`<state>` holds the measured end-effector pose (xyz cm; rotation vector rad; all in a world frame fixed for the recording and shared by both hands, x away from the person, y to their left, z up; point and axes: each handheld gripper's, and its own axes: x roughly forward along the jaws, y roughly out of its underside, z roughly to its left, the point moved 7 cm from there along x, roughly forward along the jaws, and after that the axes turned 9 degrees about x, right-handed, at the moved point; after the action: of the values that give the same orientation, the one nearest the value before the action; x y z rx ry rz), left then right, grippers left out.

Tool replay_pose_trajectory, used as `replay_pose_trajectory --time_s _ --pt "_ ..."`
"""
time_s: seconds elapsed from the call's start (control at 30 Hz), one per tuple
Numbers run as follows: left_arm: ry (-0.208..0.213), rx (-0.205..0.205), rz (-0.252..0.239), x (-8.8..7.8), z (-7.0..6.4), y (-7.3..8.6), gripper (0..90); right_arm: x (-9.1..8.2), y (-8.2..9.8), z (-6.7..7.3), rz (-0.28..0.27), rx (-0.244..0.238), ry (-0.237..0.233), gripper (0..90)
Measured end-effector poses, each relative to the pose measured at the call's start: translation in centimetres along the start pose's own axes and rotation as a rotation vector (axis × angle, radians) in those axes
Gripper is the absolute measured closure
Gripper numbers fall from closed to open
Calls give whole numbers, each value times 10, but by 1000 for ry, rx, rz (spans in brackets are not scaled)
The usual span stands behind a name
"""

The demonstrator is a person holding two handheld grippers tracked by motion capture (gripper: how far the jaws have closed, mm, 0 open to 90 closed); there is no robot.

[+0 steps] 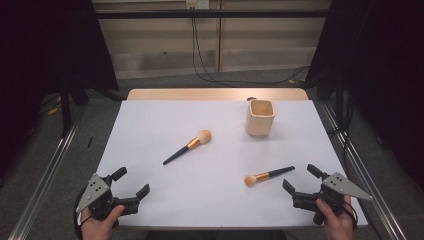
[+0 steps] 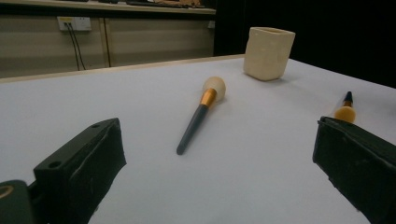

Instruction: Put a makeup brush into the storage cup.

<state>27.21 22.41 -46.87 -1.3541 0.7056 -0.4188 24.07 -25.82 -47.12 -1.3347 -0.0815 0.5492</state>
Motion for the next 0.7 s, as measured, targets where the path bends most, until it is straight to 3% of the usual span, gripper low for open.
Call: replay_pose_trajectory --time_s 0.17,0.7 --pt "11 -9 49 6 1 6 24 1 0 -1 2 2 1 0" --pt "26 34 67 12 -6 2 30 4 0 -1 -1 9 1 0"
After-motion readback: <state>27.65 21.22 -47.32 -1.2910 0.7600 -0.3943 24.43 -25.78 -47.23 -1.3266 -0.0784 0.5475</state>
